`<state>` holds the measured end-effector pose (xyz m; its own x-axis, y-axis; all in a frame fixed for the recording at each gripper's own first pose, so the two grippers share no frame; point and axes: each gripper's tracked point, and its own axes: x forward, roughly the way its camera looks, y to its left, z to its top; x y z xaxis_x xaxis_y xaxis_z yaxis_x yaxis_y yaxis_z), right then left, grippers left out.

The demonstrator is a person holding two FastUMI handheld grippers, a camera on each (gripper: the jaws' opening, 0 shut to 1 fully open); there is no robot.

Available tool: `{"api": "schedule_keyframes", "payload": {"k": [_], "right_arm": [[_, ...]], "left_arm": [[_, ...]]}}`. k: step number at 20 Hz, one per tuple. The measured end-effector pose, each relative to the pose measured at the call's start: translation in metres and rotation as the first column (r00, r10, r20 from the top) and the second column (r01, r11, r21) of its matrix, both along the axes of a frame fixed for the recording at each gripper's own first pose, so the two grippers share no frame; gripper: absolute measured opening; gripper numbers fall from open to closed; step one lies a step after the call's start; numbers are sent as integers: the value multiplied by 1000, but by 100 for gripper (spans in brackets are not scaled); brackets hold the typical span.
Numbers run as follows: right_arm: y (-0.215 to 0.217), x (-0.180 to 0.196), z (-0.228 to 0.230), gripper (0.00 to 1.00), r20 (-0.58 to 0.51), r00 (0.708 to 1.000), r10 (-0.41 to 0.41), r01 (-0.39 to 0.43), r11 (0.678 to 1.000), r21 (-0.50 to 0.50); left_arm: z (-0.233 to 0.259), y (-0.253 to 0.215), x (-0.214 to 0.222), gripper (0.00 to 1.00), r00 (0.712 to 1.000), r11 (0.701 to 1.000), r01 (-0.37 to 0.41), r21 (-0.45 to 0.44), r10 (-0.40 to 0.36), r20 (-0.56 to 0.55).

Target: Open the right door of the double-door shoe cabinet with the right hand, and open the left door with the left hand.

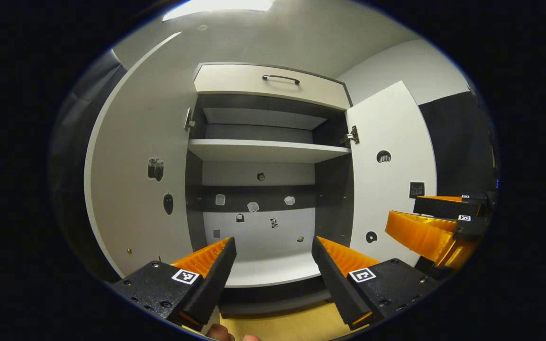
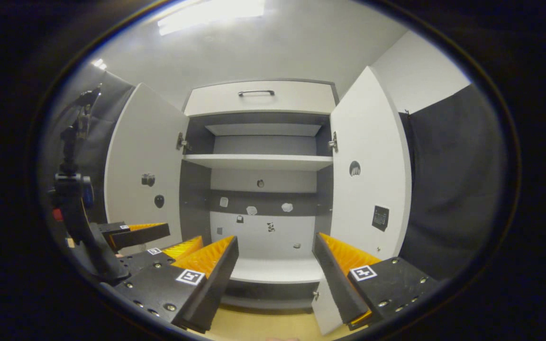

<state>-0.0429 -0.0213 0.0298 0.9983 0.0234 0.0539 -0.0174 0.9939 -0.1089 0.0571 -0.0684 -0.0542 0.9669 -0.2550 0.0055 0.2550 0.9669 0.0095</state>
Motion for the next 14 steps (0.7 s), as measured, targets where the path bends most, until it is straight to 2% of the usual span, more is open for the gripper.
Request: {"api": "schedule_keyframes", "payload": {"k": [7, 14], "right_arm": [[-24, -25, -11, 96, -10, 995, -96, 97, 995, 22], [-86, -71, -10, 95, -13, 965, -263, 263, 965, -9]], "left_arm": [[-5, -43, -6, 99, 991, 991, 133, -15, -133, -12], [-11, -134, -26, 99, 943, 943, 331, -20, -332, -13]]}}
